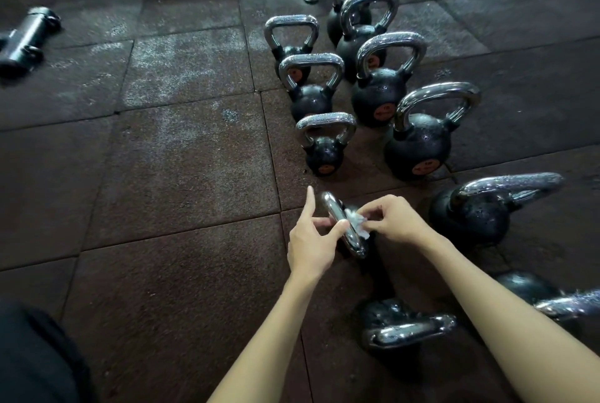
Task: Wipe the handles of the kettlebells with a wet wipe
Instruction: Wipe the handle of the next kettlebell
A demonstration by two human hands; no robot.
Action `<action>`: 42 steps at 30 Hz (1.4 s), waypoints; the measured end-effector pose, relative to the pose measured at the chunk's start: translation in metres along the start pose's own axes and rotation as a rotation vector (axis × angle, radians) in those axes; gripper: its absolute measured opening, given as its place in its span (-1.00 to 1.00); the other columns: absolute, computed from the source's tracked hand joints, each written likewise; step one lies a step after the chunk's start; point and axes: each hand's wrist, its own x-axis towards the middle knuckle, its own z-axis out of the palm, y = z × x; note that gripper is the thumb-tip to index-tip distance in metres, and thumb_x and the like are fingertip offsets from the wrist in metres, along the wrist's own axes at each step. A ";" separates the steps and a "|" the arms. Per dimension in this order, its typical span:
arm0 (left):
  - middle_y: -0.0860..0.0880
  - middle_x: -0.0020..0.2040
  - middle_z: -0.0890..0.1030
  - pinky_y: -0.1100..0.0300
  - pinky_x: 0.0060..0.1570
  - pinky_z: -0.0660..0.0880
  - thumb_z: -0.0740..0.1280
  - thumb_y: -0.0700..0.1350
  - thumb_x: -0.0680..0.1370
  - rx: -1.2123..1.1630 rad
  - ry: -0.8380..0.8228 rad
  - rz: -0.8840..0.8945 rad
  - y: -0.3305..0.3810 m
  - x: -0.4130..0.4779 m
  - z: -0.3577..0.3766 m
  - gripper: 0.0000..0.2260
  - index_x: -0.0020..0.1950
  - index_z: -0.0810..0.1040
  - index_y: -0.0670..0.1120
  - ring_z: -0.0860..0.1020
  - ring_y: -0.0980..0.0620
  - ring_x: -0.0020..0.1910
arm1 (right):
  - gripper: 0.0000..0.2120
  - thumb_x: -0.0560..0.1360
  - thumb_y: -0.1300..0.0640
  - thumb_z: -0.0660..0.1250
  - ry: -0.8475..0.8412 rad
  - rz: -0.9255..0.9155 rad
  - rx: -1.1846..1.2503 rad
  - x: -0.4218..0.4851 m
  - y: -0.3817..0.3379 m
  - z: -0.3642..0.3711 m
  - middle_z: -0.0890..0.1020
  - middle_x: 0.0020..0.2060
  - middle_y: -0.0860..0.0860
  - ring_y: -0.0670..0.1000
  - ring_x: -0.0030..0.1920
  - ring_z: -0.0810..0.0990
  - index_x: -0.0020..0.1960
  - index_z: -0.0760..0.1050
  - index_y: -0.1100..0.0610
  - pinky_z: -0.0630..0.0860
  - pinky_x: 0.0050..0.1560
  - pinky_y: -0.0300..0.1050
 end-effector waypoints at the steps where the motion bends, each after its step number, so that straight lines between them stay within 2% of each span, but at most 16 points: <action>1: 0.22 0.00 0.69 0.10 0.18 0.46 0.48 0.22 0.49 0.059 -0.026 0.025 0.007 0.004 0.000 -0.28 0.58 0.21 0.36 0.59 0.15 0.17 | -0.82 0.40 0.19 0.56 0.096 0.050 0.010 -0.004 0.008 -0.007 0.75 -0.21 -0.13 -0.12 -0.10 0.70 -0.03 0.76 -0.02 0.52 -0.05 -0.22; 4: 0.25 0.05 0.66 0.04 0.20 0.49 0.43 0.32 0.47 0.249 -0.095 0.089 0.031 0.025 0.003 -0.41 0.48 0.34 0.44 0.59 0.11 0.22 | -0.84 0.40 0.15 0.60 0.262 0.166 0.057 -0.018 0.026 -0.030 0.75 -0.21 -0.13 -0.13 -0.11 0.69 -0.03 0.76 0.00 0.50 -0.05 -0.21; 8: 0.18 0.09 0.63 0.00 0.17 0.51 0.43 0.43 0.39 0.417 -0.107 0.163 0.059 0.046 0.019 -0.39 0.43 0.43 0.41 0.60 0.02 0.21 | -0.82 0.40 0.19 0.61 0.353 0.207 0.166 -0.031 0.029 -0.049 0.75 -0.20 -0.12 -0.19 -0.14 0.67 -0.03 0.75 0.00 0.48 -0.10 -0.33; 11: 0.12 0.17 0.57 -0.05 0.22 0.52 0.47 0.46 0.32 0.540 -0.104 0.224 0.066 0.056 0.018 -0.37 0.37 0.51 0.36 0.59 -0.03 0.22 | -0.82 0.40 0.20 0.61 0.409 0.243 0.241 -0.034 0.029 -0.054 0.74 -0.22 -0.14 -0.19 -0.13 0.68 -0.03 0.75 0.01 0.51 -0.03 -0.31; 13: 0.09 0.23 0.48 -0.03 0.29 0.49 0.46 0.46 0.33 0.612 -0.252 0.332 0.064 0.065 0.003 -0.37 0.37 0.53 0.34 0.55 -0.01 0.26 | -0.83 0.40 0.21 0.60 0.412 0.248 0.264 -0.036 0.028 -0.054 0.72 -0.25 -0.18 -0.24 -0.15 0.66 -0.05 0.75 0.02 0.53 -0.02 -0.32; 15: 0.08 0.39 0.38 0.02 0.39 0.42 0.45 0.40 0.40 0.687 -0.501 0.460 0.064 0.081 -0.016 -0.41 0.42 0.51 0.33 0.45 0.03 0.38 | -0.83 0.39 0.20 0.61 0.414 0.237 0.263 -0.036 0.026 -0.052 0.72 -0.25 -0.17 -0.28 -0.17 0.64 -0.05 0.75 0.01 0.47 -0.12 -0.48; 17: 0.10 0.48 0.37 0.03 0.34 0.44 0.39 0.38 0.46 0.886 -0.587 0.685 0.069 0.098 -0.027 -0.44 0.45 0.47 0.34 0.41 0.06 0.41 | -0.84 0.39 0.18 0.61 0.411 0.232 0.279 -0.035 0.023 -0.050 0.74 -0.22 -0.15 -0.28 -0.16 0.65 -0.06 0.75 0.00 0.43 -0.21 -0.53; 19: 0.12 0.41 0.50 0.09 0.16 0.50 0.33 0.39 0.49 1.085 -0.553 0.939 0.077 0.114 -0.023 -0.47 0.44 0.51 0.28 0.49 0.04 0.31 | -0.84 0.39 0.17 0.61 0.405 0.236 0.298 -0.033 0.021 -0.048 0.75 -0.21 -0.14 -0.27 -0.15 0.66 -0.05 0.76 0.00 0.41 -0.22 -0.53; 21: 0.09 0.28 0.61 0.11 0.03 0.48 0.28 0.38 0.51 1.188 -0.531 1.114 0.085 0.123 -0.012 -0.48 0.38 0.59 0.18 0.59 0.00 0.19 | -0.84 0.38 0.16 0.61 0.406 0.241 0.300 -0.031 0.021 -0.047 0.75 -0.21 -0.13 -0.26 -0.16 0.65 -0.05 0.76 0.00 0.39 -0.24 -0.55; 24: 0.06 0.09 0.65 0.14 -0.13 0.41 0.13 0.44 0.50 1.279 -0.403 1.325 0.083 0.130 -0.004 -0.43 0.23 0.66 0.11 0.65 0.00 0.01 | -0.84 0.37 0.16 0.61 0.420 0.251 0.302 -0.030 0.023 -0.046 0.75 -0.23 -0.13 -0.25 -0.17 0.65 -0.06 0.76 0.01 0.39 -0.27 -0.55; 26: 0.06 -0.04 0.63 0.16 -0.24 0.37 0.05 0.45 0.50 1.252 -0.265 1.383 0.070 0.126 -0.007 -0.40 0.09 0.69 0.09 0.67 0.02 -0.18 | -0.85 0.37 0.16 0.61 0.441 0.268 0.297 -0.028 0.025 -0.047 0.74 -0.24 -0.12 -0.22 -0.15 0.66 -0.06 0.76 0.02 0.39 -0.27 -0.53; 30: 0.05 -0.19 0.57 0.15 -0.33 0.35 0.02 0.43 0.51 1.147 -0.020 1.211 0.034 0.102 -0.004 -0.39 -0.10 0.69 0.03 0.59 0.03 -0.40 | -0.84 0.38 0.16 0.60 0.461 0.306 0.323 -0.024 0.024 -0.044 0.75 -0.23 -0.09 -0.15 -0.10 0.70 -0.06 0.76 0.02 0.44 -0.20 -0.42; 34: 0.01 -0.27 0.57 0.13 -0.33 0.32 0.26 0.41 0.42 1.113 0.193 0.868 0.025 0.065 0.016 -0.49 -0.29 0.63 -0.02 0.58 -0.03 -0.46 | -0.86 0.40 0.15 0.59 0.490 0.329 0.328 -0.019 0.019 -0.041 0.74 -0.22 -0.10 -0.16 -0.10 0.69 -0.05 0.76 0.03 0.44 -0.18 -0.40; 36: 0.01 -0.24 0.59 0.13 -0.29 0.27 0.35 0.41 0.40 1.147 0.212 0.686 0.029 0.048 0.023 -0.51 -0.26 0.65 -0.02 0.60 -0.03 -0.42 | -0.87 0.42 0.12 0.58 0.510 0.344 0.320 -0.018 0.016 -0.040 0.74 -0.19 -0.10 -0.19 -0.10 0.67 -0.03 0.76 0.02 0.44 -0.17 -0.41; 38: 0.01 -0.16 0.62 0.11 -0.24 0.28 0.34 0.41 0.43 1.169 0.215 0.558 0.031 0.039 0.028 -0.50 -0.19 0.67 -0.03 0.62 -0.02 -0.36 | -0.86 0.42 0.10 0.58 0.535 0.349 0.304 -0.016 0.014 -0.042 0.74 -0.17 -0.10 -0.19 -0.10 0.66 -0.02 0.76 0.02 0.45 -0.13 -0.37; 42: 0.00 -0.07 0.63 0.08 -0.16 0.39 0.32 0.40 0.46 1.152 0.226 0.454 0.043 0.029 0.029 -0.49 -0.09 0.69 -0.04 0.65 -0.03 -0.26 | -0.84 0.44 0.09 0.57 0.575 0.330 0.266 -0.011 0.005 -0.048 0.75 -0.14 -0.07 -0.14 -0.09 0.67 0.01 0.76 0.05 0.46 -0.07 -0.27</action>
